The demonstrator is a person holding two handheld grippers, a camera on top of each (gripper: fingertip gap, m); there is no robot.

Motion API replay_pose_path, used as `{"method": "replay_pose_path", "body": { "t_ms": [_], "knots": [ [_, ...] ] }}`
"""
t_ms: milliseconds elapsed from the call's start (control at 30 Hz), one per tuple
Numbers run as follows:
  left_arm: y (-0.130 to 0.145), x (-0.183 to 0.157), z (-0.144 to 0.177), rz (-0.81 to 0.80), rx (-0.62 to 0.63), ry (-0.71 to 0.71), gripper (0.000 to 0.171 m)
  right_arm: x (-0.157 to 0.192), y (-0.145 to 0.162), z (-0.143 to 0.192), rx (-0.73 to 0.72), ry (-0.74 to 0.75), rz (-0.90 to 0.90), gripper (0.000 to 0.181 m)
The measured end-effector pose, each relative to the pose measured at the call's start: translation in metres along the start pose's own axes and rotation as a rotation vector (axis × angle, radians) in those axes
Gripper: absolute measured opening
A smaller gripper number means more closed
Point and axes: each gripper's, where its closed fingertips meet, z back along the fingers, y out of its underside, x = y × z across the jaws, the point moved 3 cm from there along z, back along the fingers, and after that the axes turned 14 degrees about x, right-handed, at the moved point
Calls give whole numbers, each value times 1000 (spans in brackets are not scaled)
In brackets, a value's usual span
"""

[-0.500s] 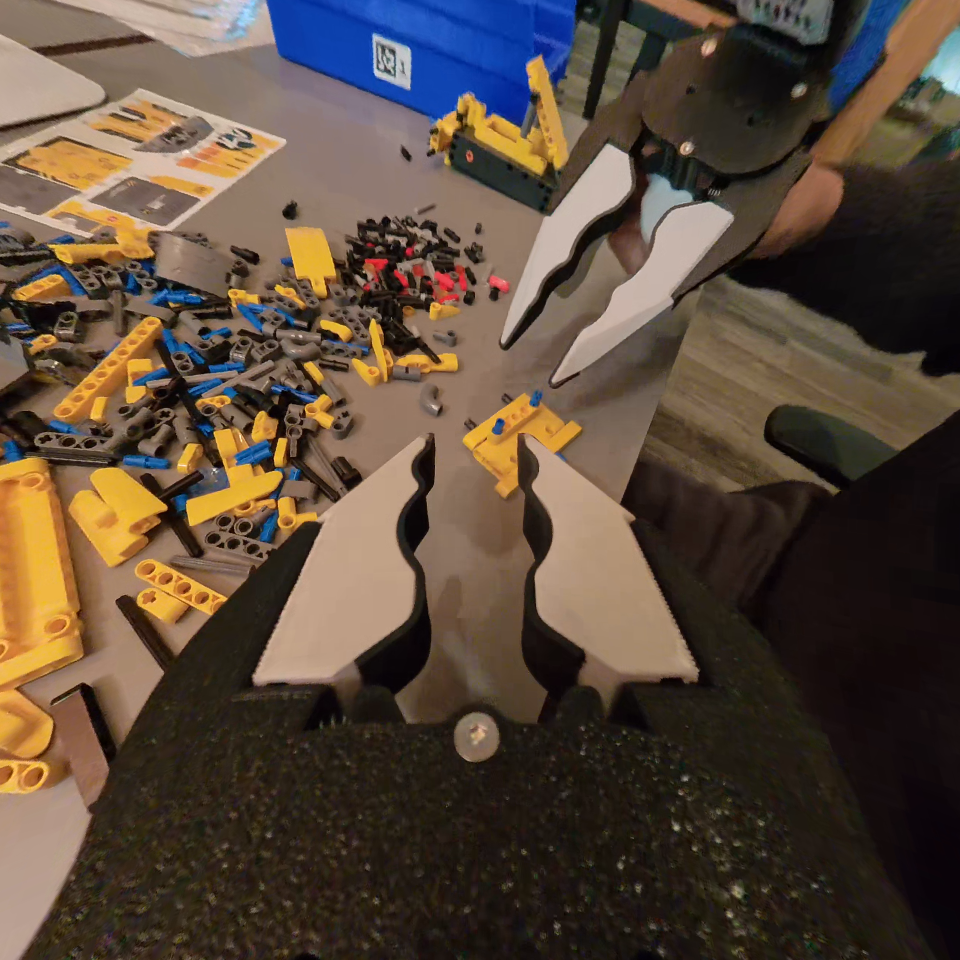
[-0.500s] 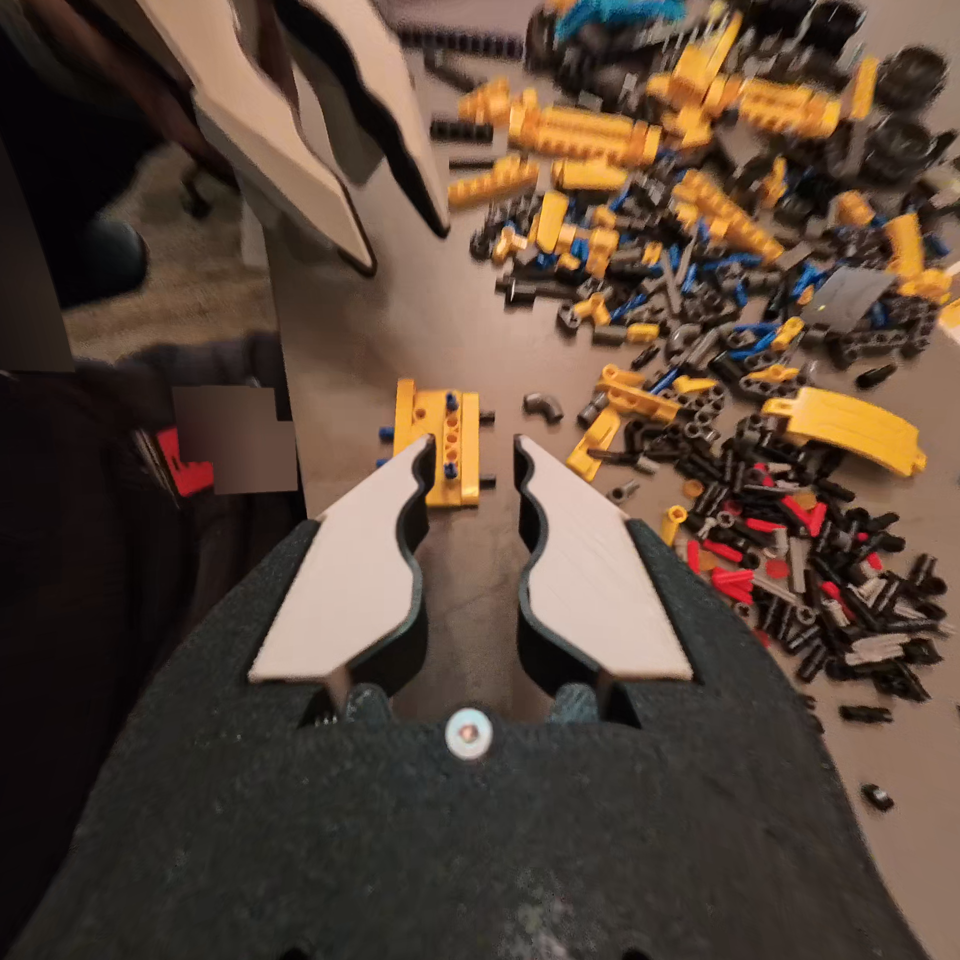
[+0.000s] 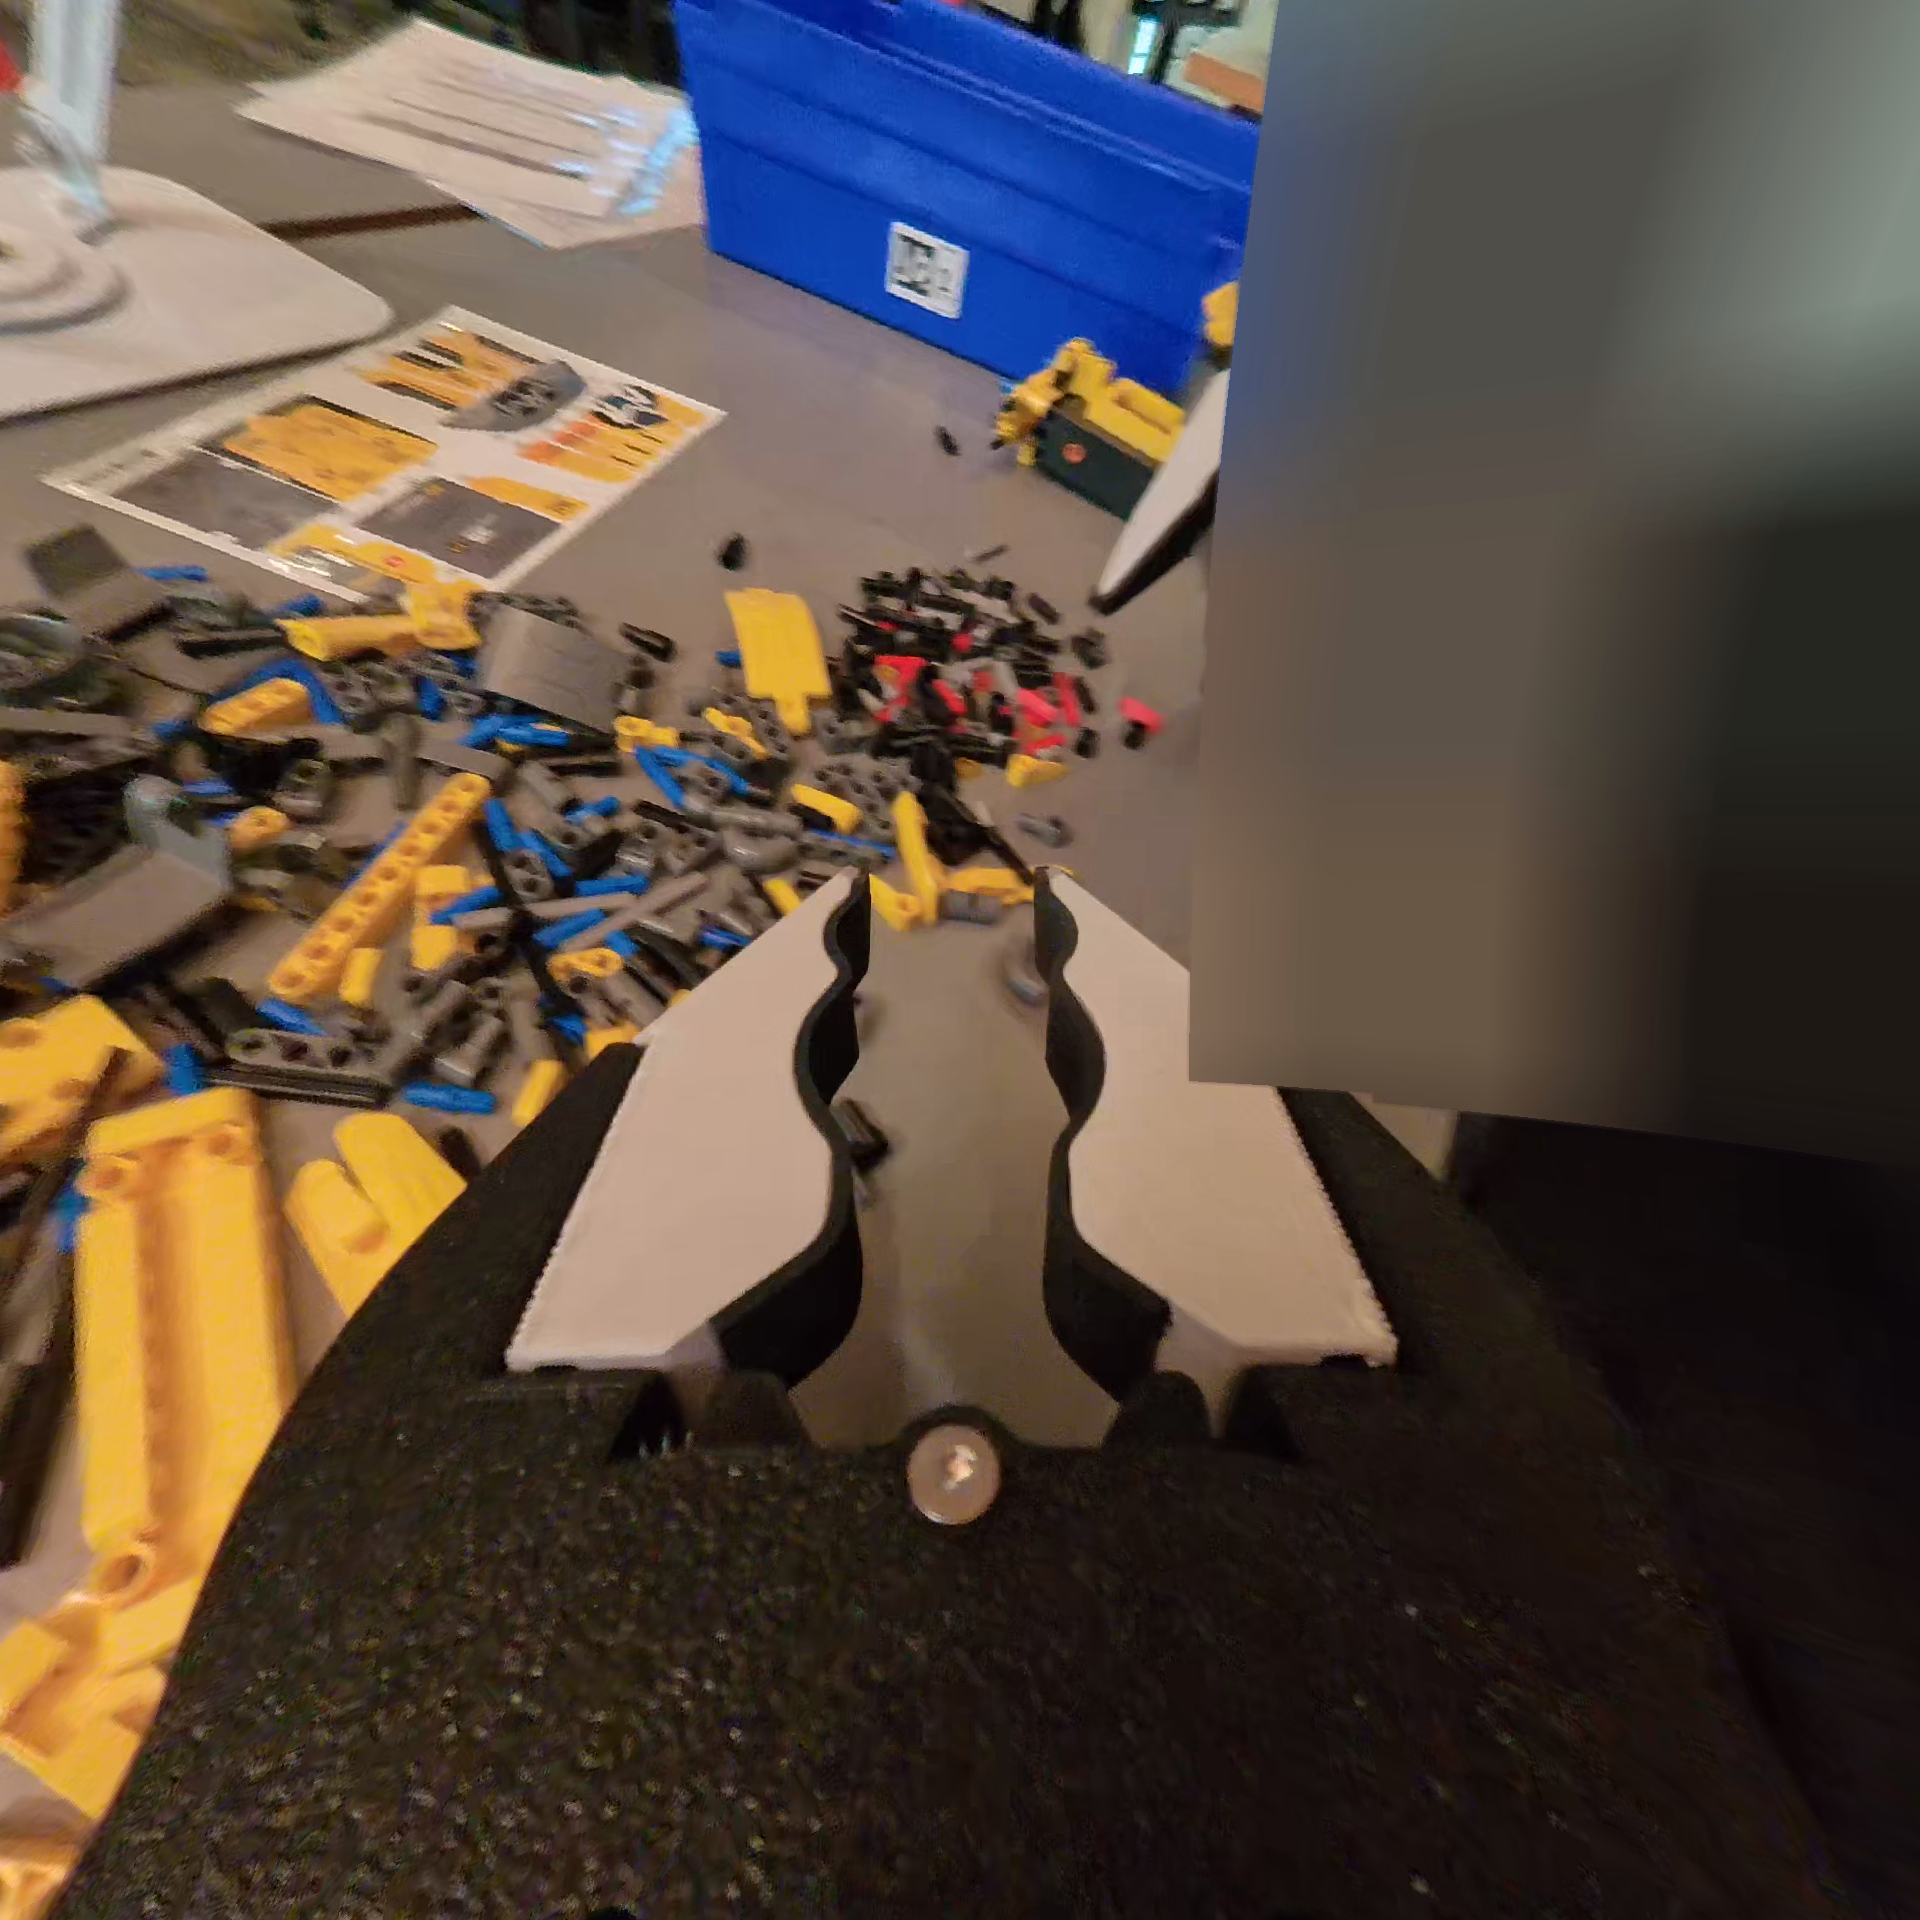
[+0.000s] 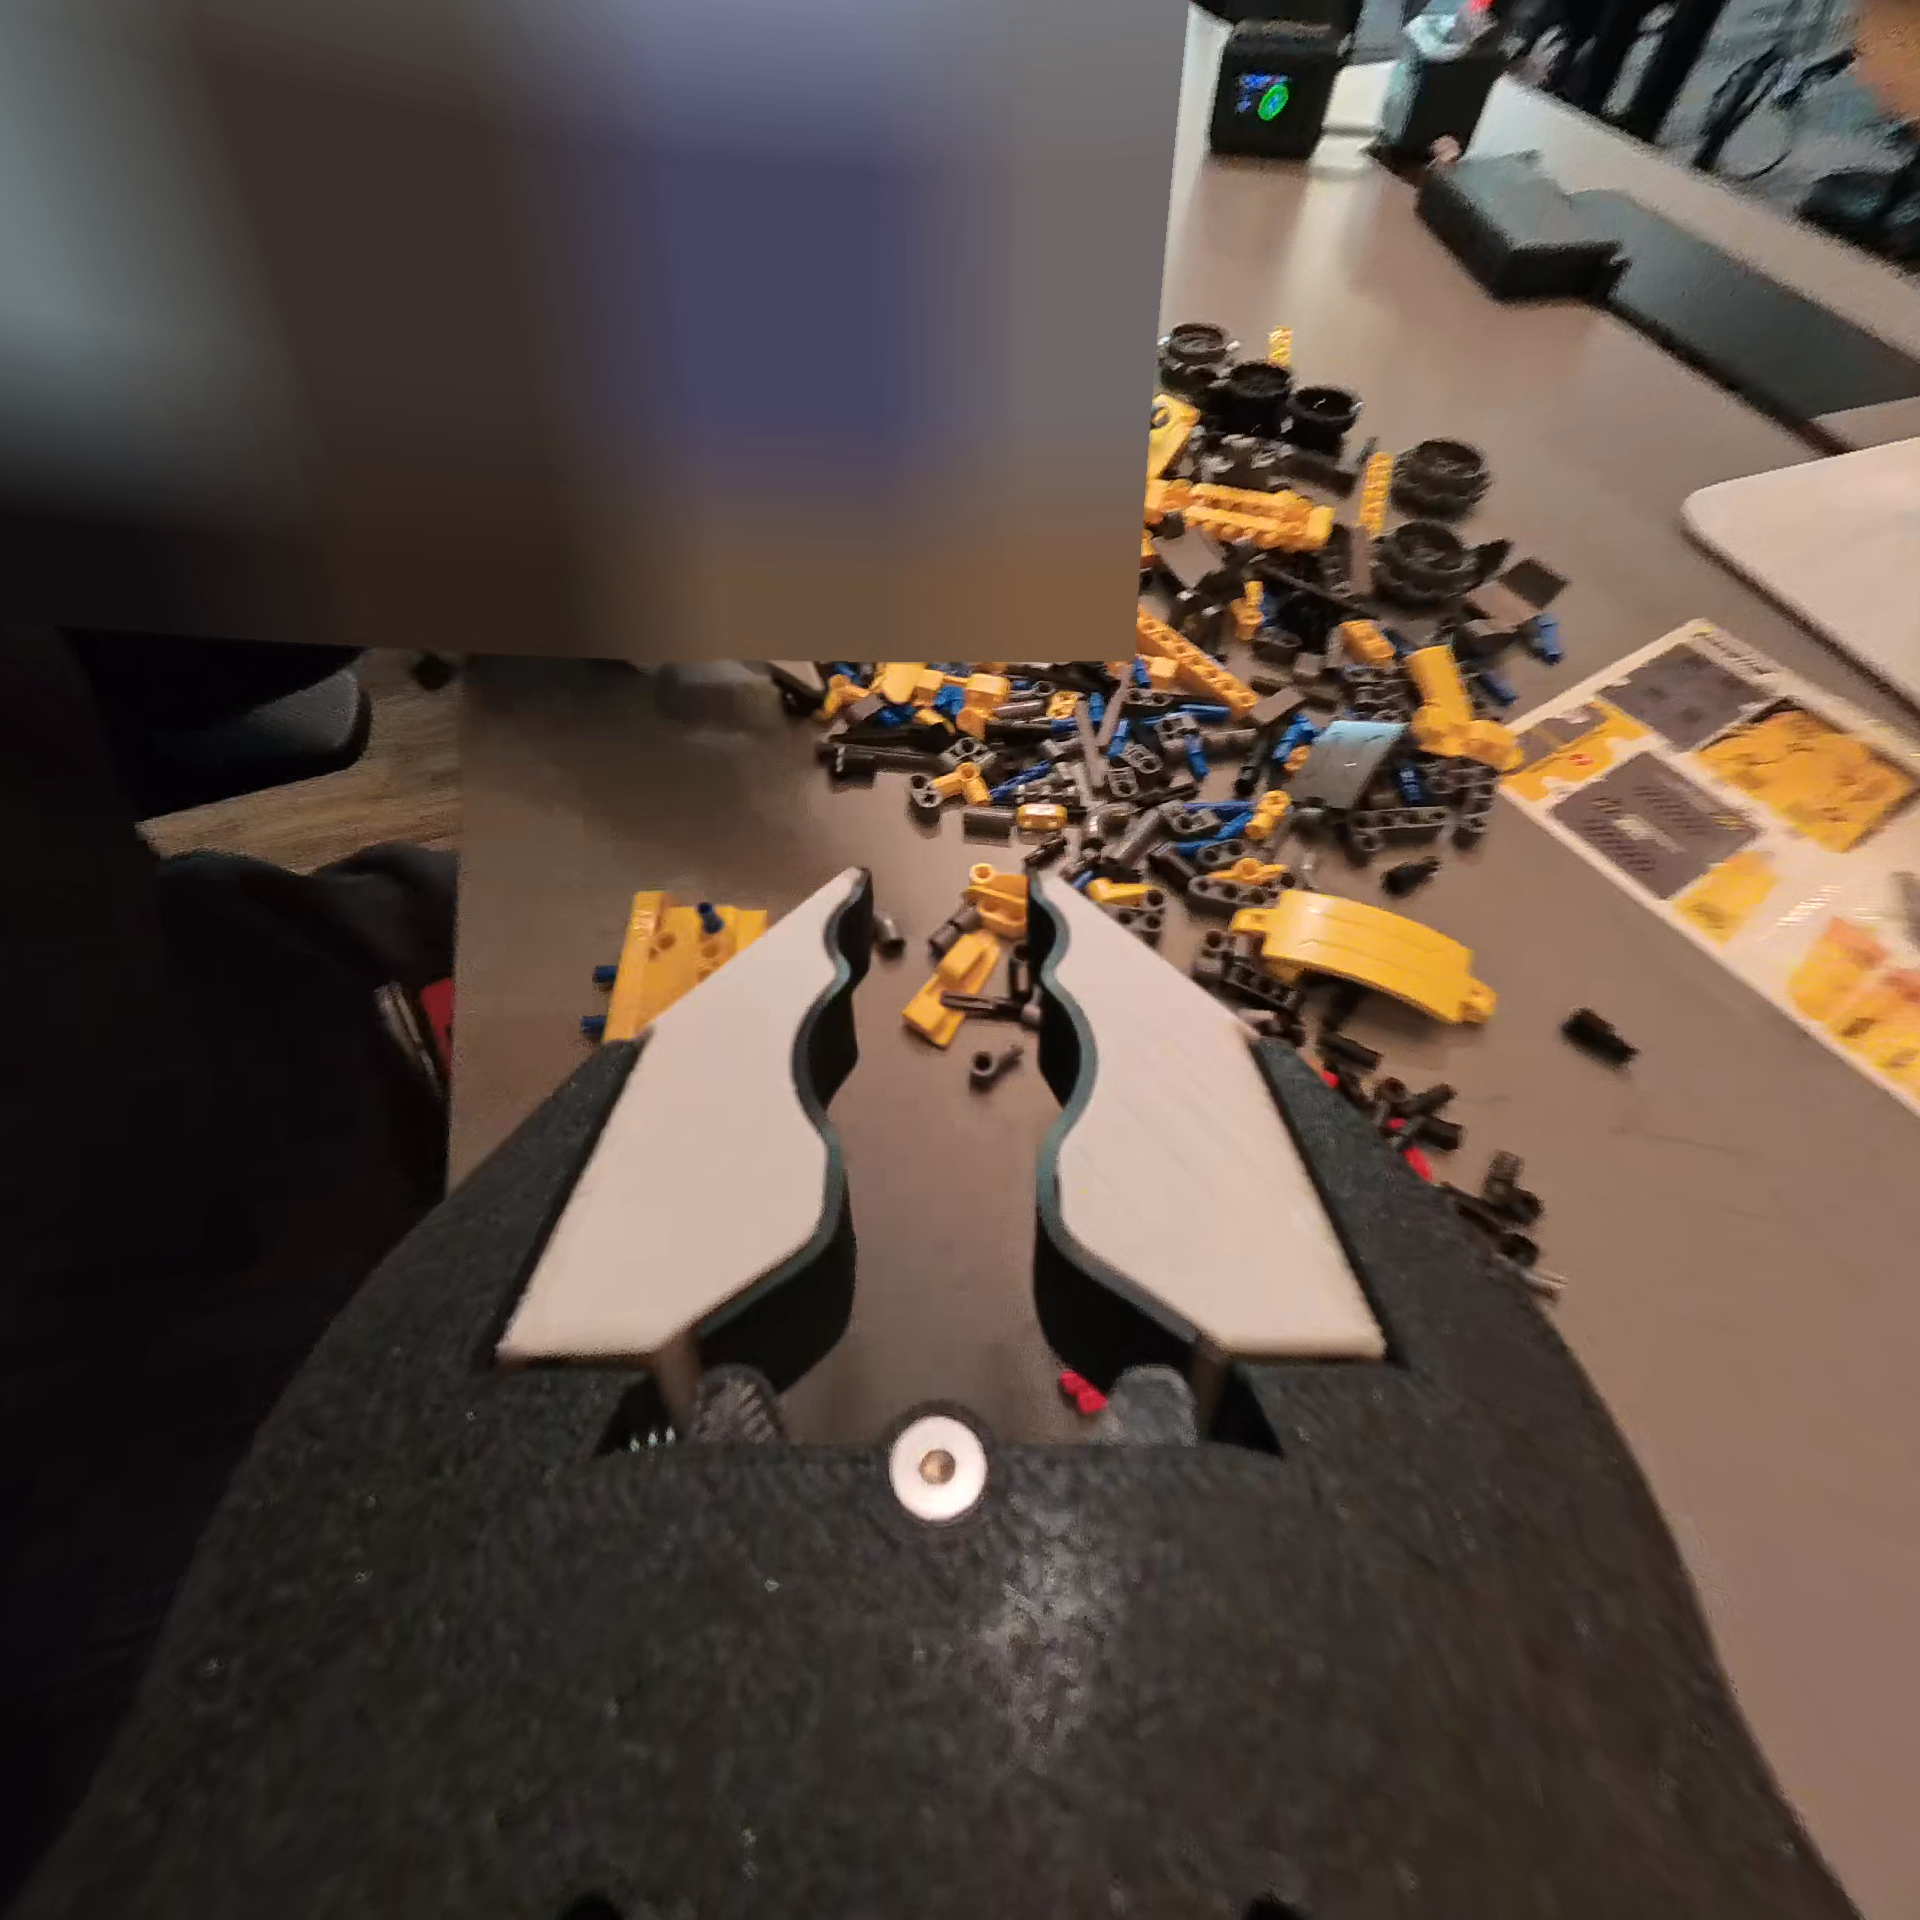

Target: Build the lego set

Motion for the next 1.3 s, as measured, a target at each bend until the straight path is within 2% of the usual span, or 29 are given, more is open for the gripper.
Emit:
{"method": "replay_pose_path", "body": {
  "t_ms": [33,167,267,367,433,467,533,600,633,700,833,967,1133,1300],
  "knots": [
    [-4,4,-3,-17,-4,-27,31,-2,-1,4,-18,30,8,29],
    [-40,1,-13,-53,-74,-41,31,-14,-21,12,-126,112,57,29],
    [-77,2,-27,-112,-81,-59,31,-47,-46,15,-208,206,86,28],
    [-108,33,-46,-227,-34,-254,31,-103,-62,18,-202,367,-9,29],
    [-119,60,-56,-280,-7,-393,31,-125,-60,15,-187,387,-77,29],
    [-120,70,-60,-286,0,-425,31,-128,-58,13,-199,381,-90,29],
    [-115,75,-67,-274,-29,-380,31,-129,-46,6,-187,392,-95,29],
    [-113,68,-63,-233,-168,-284,25,-131,-30,-3,-103,408,-119,28],
    [-113,61,-59,-224,-192,-230,21,-131,-23,-8,-50,392,-129,28],
    [-118,60,-50,-235,-228,-253,20,-132,-18,-16,1,355,-136,29],
    [-119,61,-44,-229,-217,-280,19,-128,-12,-19,18,322,-128,28],
    [-121,58,-43,-170,-267,-226,18,-120,-15,-24,28,324,-79,28],
    [-119,59,-45,-126,-268,-184,18,-113,-9,-39,82,334,-30,28],
    [-116,62,-49,-104,-252,-171,19,-108,-11,-43,74,317,-37,30]
  ]
}}
